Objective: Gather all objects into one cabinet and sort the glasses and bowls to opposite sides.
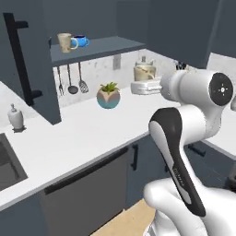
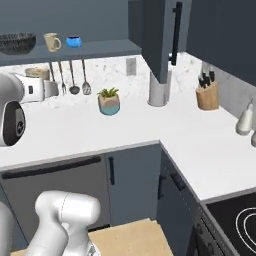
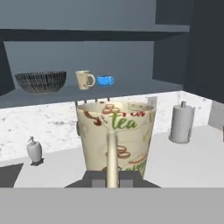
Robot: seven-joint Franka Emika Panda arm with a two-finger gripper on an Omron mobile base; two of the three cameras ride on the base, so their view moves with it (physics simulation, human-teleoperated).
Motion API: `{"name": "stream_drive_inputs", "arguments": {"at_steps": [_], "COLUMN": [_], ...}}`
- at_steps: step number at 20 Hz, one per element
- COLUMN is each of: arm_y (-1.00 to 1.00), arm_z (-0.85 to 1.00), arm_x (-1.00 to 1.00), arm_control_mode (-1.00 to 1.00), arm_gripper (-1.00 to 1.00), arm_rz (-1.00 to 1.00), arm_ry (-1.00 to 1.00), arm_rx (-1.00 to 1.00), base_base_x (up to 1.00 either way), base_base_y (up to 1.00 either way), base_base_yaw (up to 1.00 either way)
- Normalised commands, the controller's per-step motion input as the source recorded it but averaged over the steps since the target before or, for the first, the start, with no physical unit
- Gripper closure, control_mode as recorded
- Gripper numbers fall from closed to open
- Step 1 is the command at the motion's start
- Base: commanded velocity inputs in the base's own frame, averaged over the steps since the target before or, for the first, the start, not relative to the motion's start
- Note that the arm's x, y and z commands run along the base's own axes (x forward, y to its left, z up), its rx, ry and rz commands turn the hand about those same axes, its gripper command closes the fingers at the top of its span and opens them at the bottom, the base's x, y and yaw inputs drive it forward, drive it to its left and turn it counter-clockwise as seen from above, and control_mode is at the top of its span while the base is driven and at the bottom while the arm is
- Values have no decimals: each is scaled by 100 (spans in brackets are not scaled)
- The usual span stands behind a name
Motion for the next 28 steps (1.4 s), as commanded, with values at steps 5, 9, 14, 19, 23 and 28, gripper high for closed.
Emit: {"name": "stream_drive_inputs", "arguments": {"at_steps": [5,9,14,19,23,28], "arm_y": [0,0,0,0,0,0], "arm_z": [0,0,0,0,0,2], "arm_x": [0,0,0,0,0,33], "arm_control_mode": [100,100,100,100,100,-100], "arm_gripper": [100,100,100,100,100,100], "arm_rz": [0,0,0,0,0,0], "arm_ry": [0,0,0,0,0,-5], "arm_rx": [0,0,0,0,0,0], "base_base_x": [99,89,57,41,54,43], "base_base_y": [-10,8,-25,-47,-29,-2], "base_base_yaw": [28,20,12,4,1,0]}}
